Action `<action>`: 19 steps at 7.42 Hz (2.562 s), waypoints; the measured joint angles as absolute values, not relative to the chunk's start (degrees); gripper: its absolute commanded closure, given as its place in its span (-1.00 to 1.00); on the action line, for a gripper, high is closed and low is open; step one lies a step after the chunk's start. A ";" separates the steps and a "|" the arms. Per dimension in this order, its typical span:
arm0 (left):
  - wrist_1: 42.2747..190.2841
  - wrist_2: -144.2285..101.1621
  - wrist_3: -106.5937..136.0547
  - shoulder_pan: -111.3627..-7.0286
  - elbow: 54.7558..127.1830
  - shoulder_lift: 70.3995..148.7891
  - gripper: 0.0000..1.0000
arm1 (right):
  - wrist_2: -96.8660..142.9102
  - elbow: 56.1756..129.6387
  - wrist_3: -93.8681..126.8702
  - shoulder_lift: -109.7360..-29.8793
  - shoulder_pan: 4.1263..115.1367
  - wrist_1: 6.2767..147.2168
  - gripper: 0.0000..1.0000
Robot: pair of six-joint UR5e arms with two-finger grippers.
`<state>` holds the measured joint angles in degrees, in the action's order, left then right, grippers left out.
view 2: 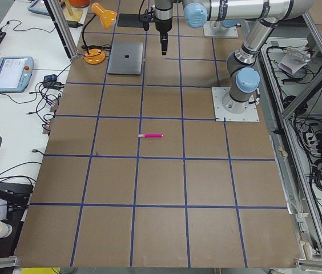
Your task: Place pen and mouse around notebook
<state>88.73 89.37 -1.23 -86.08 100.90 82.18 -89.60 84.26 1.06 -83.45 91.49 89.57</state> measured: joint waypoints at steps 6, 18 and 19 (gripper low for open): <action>86.27 89.45 -5.23 -83.58 101.09 83.90 -1.00 | -89.82 84.88 0.00 -83.38 90.85 89.53 -1.00; 62.42 91.76 -31.31 -54.09 103.41 106.93 -1.00 | -93.69 107.40 -30.00 -81.47 61.84 111.98 -1.00; 58.65 91.93 -31.19 -54.08 105.28 108.13 -1.00 | -93.42 110.06 -32.78 -79.93 59.90 116.75 -1.00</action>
